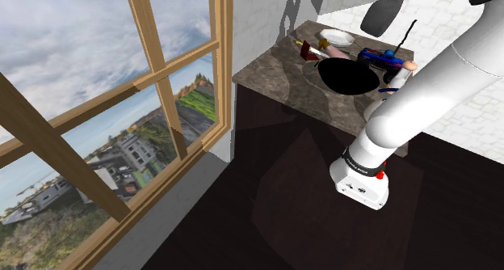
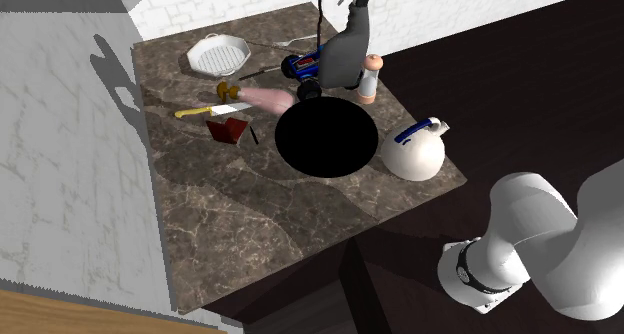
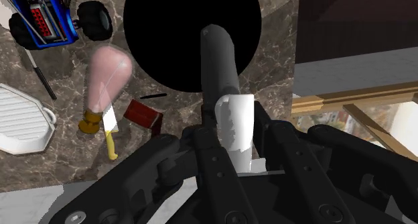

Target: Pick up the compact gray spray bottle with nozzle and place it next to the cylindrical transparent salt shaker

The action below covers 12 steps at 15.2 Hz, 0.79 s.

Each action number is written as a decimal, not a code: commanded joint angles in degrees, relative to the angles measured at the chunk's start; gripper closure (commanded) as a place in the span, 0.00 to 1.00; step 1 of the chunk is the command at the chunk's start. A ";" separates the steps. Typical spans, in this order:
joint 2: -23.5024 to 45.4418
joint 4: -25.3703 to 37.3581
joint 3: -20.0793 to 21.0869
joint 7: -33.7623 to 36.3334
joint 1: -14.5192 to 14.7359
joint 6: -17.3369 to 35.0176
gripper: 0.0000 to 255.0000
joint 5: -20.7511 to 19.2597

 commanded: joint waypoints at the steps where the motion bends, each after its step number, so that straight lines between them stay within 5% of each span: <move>1: 1.26 1.72 -3.23 -3.99 -0.76 -0.97 1.00 0.96; 7: 11.89 8.62 -16.66 -19.11 -4.94 -4.13 1.00 10.88; 9: 18.74 12.14 -20.41 -26.02 -10.67 -6.46 1.00 17.96; 12: 27.14 18.72 -19.32 -33.90 -24.31 -10.66 1.00 26.76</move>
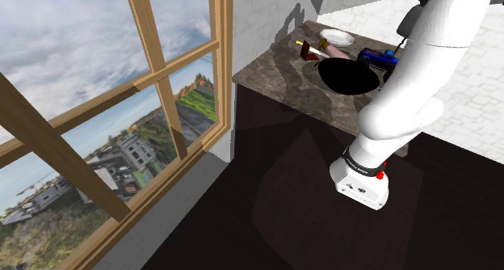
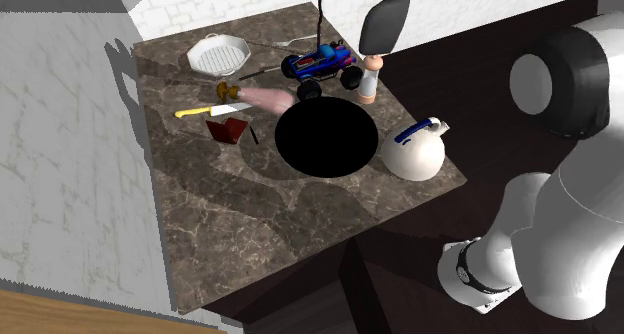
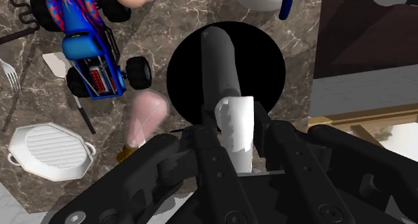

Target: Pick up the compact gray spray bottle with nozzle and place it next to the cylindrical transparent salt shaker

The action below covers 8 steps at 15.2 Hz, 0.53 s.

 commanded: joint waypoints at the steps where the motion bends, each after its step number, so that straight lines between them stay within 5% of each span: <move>1: 5.29 4.96 1.51 -5.13 -9.93 -2.90 1.00 5.85; 8: -1.31 -7.89 -1.63 -3.36 1.65 6.42 1.00 -1.64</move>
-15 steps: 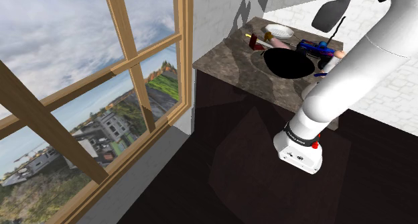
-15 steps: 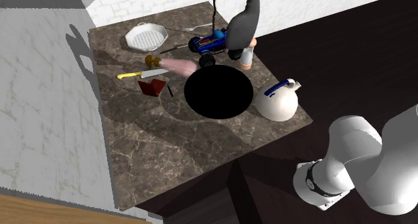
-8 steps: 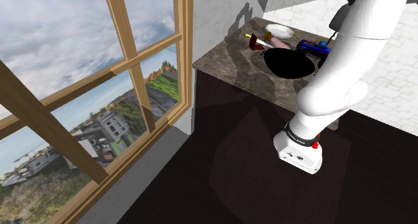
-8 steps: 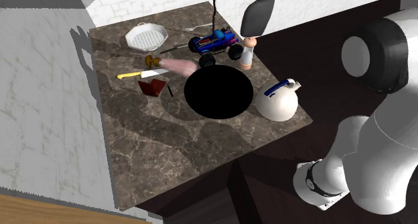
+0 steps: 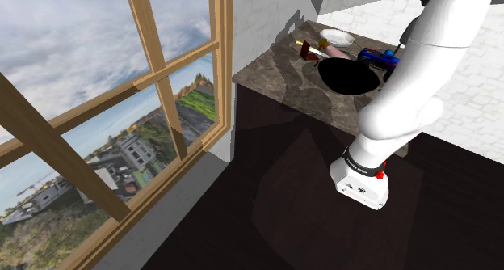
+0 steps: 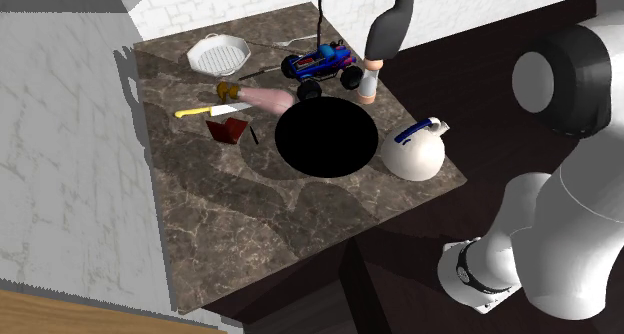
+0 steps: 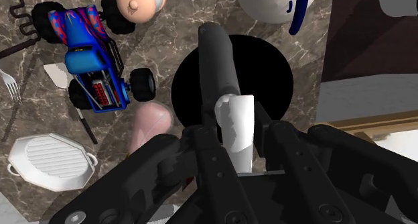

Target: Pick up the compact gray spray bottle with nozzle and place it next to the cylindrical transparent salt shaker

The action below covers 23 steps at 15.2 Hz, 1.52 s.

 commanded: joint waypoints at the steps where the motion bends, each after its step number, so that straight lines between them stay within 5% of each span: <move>1: -1.86 -3.25 -0.77 0.74 3.00 2.56 1.00 -2.02; 12: -12.46 -17.47 -1.68 6.15 13.52 14.38 1.00 -12.59; 23: -18.19 -28.14 1.15 9.07 14.15 23.71 1.00 -18.02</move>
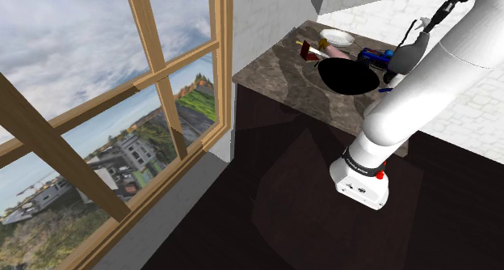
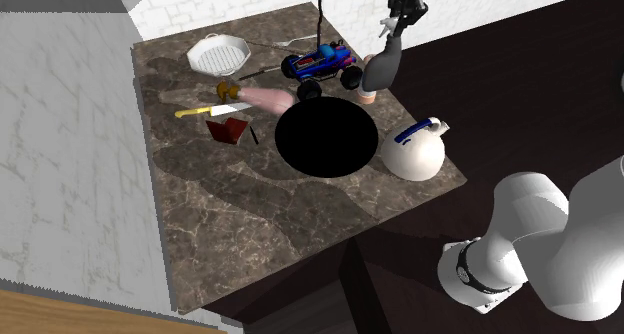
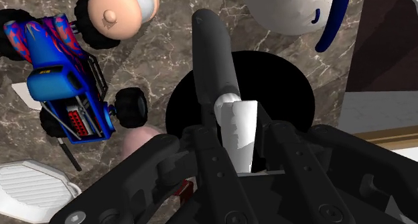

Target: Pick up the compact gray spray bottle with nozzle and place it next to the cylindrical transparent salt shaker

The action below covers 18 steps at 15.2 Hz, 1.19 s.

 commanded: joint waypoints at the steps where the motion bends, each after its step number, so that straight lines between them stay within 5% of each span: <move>1: -0.24 -1.53 0.12 0.01 -0.06 1.48 1.00 -0.22; 18: 2.44 -13.57 -1.89 -3.45 0.27 14.15 1.00 2.71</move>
